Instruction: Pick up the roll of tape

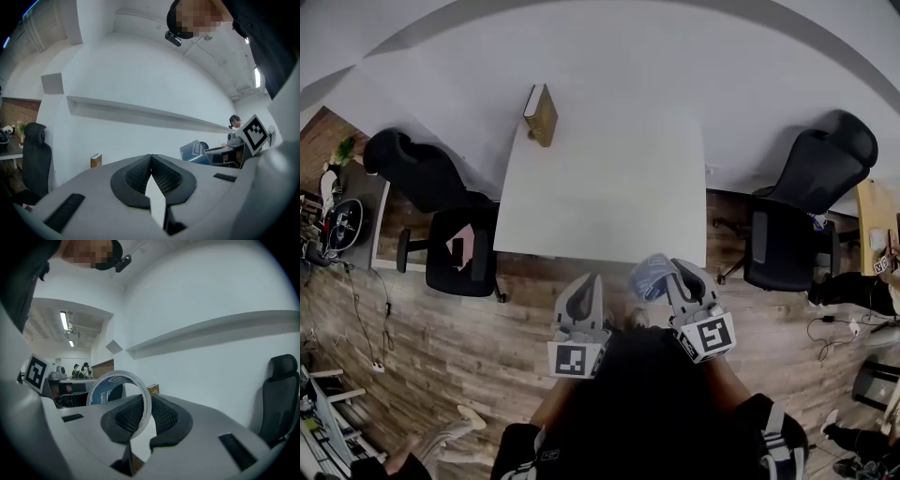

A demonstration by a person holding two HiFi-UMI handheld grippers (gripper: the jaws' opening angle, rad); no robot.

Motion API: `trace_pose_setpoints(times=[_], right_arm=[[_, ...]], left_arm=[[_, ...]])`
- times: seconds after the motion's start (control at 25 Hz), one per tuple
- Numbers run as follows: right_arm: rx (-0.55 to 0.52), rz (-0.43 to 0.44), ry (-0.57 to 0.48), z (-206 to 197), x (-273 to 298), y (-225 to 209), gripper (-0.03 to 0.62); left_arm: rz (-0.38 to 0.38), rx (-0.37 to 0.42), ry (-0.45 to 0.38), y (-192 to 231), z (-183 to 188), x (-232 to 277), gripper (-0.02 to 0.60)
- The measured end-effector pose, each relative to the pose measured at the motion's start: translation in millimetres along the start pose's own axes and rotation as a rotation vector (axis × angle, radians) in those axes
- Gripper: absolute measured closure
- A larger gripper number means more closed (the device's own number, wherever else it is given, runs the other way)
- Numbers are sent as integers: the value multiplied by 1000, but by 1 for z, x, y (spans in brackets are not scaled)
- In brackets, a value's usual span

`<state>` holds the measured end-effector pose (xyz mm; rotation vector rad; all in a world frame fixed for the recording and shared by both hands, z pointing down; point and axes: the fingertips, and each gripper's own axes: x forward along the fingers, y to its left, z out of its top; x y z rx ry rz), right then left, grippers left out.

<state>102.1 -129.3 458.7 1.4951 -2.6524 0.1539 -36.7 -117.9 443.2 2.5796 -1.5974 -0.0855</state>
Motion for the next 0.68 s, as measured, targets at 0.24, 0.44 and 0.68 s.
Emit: trace_pose_setpoints(times=[0.24, 0.44, 0.68], right_arm=[[-6, -8, 3, 0, 5, 8, 534], [-9, -7, 8, -4, 8, 13, 534], [-14, -1, 19, -7, 7, 18, 534]], left_arm=[[-7, -15, 2, 10, -2, -5, 557], [-13, -21, 16, 14, -9, -10, 557], [-23, -27, 11, 12, -9, -13, 557]])
